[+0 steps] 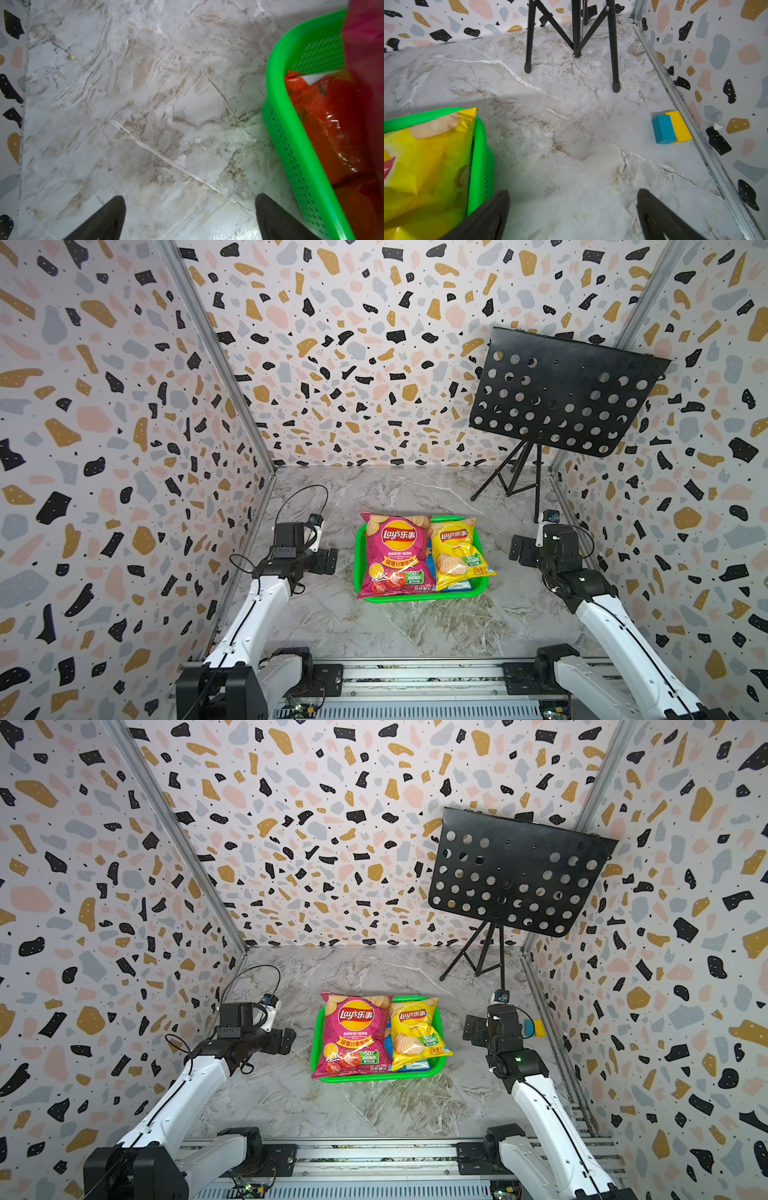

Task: Put the potato chips into the basket
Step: Reset both arms

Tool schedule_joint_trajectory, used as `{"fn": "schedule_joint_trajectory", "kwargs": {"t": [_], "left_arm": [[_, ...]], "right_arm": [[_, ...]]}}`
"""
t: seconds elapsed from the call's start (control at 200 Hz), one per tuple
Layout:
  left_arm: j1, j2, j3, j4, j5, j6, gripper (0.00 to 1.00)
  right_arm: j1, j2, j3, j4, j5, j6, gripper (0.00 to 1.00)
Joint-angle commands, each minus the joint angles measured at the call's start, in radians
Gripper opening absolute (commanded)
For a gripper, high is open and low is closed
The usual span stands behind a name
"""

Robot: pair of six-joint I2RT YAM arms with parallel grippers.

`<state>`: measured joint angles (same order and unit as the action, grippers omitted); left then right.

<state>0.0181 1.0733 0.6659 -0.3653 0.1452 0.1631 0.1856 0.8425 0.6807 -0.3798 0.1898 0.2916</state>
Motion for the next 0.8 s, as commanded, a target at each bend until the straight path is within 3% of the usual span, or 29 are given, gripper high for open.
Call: {"fn": "schedule_joint_trajectory", "kwargs": {"t": [0.0,0.245,0.581,0.691,0.791], "left_arm": [[0.006,0.008,-0.047,0.186,-0.008,-0.018,1.00],[0.006,0.024,-0.195,0.598,-0.003,-0.066,1.00],[0.006,0.192,-0.299,0.975,-0.001,-0.150,1.00],[0.006,0.206,-0.320,1.022,-0.006,-0.158,1.00],[0.006,0.288,-0.398,1.234,-0.030,-0.174,1.00]], "right_arm": [[0.001,-0.048,-0.032,0.029,-0.064,-0.016,1.00],[0.001,-0.123,-0.061,0.035,-0.114,-0.043,1.00],[0.001,-0.170,-0.077,0.042,-0.135,-0.080,1.00],[0.001,-0.206,-0.098,0.078,-0.155,-0.123,1.00],[0.000,-0.239,-0.115,0.116,-0.139,-0.136,1.00]]}}
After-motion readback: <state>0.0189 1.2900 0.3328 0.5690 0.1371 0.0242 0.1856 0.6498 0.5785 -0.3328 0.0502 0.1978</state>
